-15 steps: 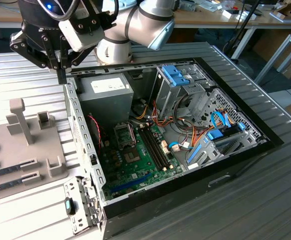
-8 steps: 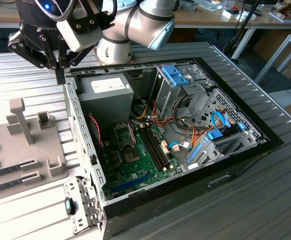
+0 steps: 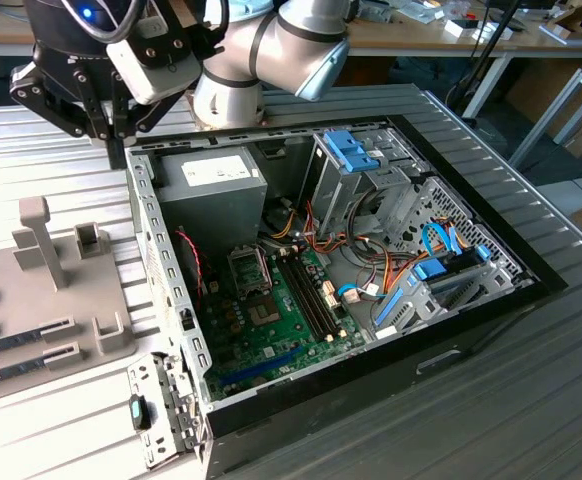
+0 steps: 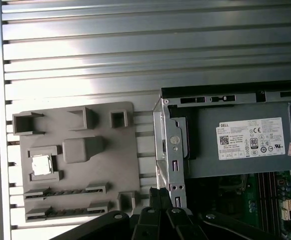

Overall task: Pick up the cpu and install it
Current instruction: 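Reach for the cpu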

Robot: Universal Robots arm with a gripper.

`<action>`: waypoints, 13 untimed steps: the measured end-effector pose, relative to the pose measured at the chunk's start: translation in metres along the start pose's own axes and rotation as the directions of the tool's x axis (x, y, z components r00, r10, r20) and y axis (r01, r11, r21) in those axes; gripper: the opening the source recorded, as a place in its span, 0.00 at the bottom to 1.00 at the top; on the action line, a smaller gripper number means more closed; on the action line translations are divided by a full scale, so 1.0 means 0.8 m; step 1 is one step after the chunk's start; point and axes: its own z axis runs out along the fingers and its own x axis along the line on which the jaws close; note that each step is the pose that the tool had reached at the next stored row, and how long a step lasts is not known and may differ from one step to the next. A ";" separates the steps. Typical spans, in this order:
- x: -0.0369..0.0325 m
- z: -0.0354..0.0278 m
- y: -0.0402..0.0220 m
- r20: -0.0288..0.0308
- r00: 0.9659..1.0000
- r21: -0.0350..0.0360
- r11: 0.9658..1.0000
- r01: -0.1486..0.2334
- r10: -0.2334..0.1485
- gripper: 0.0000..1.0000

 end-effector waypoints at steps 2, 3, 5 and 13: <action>0.0010 0.0000 -0.0001 0.000 1.000 0.000 1.000 0.000 0.000 0.10; 0.0014 0.0000 -0.0001 0.000 1.000 0.000 1.000 0.000 0.000 0.10; 0.0027 0.0000 -0.0002 0.000 1.000 0.000 1.000 0.000 0.000 0.10; 0.0064 -0.0001 -0.0005 0.000 1.000 0.000 1.000 0.000 0.000 0.10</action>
